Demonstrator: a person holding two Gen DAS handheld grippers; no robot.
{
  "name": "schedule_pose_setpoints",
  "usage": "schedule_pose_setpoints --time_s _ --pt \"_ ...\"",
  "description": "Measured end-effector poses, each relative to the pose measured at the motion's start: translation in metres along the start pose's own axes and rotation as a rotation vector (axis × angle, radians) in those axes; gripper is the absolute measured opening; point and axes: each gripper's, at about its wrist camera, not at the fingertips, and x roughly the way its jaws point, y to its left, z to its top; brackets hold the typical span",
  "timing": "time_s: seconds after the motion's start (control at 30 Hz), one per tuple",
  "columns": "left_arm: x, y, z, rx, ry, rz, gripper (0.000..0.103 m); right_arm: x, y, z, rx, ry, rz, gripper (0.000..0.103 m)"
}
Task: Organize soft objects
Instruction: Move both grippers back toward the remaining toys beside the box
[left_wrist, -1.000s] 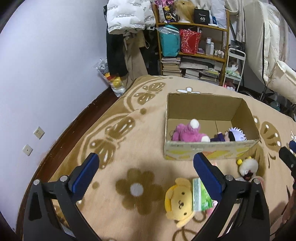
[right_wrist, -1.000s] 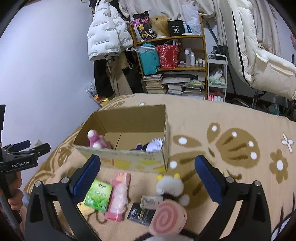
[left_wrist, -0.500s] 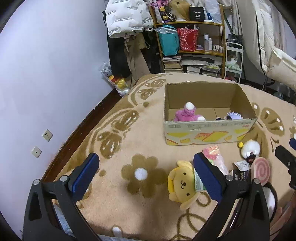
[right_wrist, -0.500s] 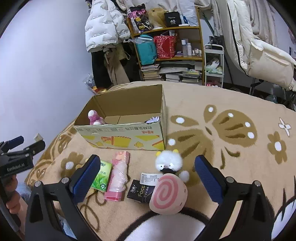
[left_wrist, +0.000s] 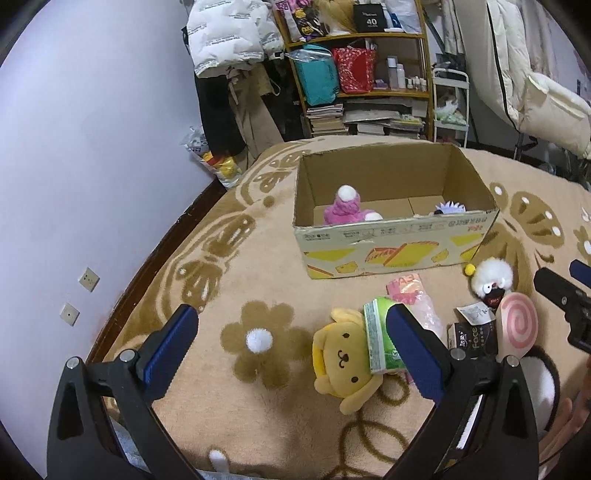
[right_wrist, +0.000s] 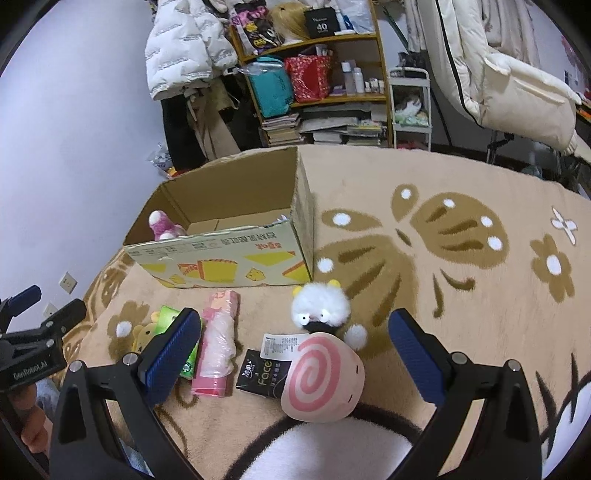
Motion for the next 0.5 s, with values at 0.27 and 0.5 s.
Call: schedule_pose_setpoints --time_s 0.27,0.5 --pt "0.016 -0.013 -0.003 0.033 0.03 -0.011 0.101 0.018 -0.005 -0.003 0.038 0.056 -0.004 0.103" --pt "0.033 -0.031 -0.003 0.087 0.048 -0.012 0.101 0.038 -0.009 -0.004 0.051 0.111 -0.01 0.103"
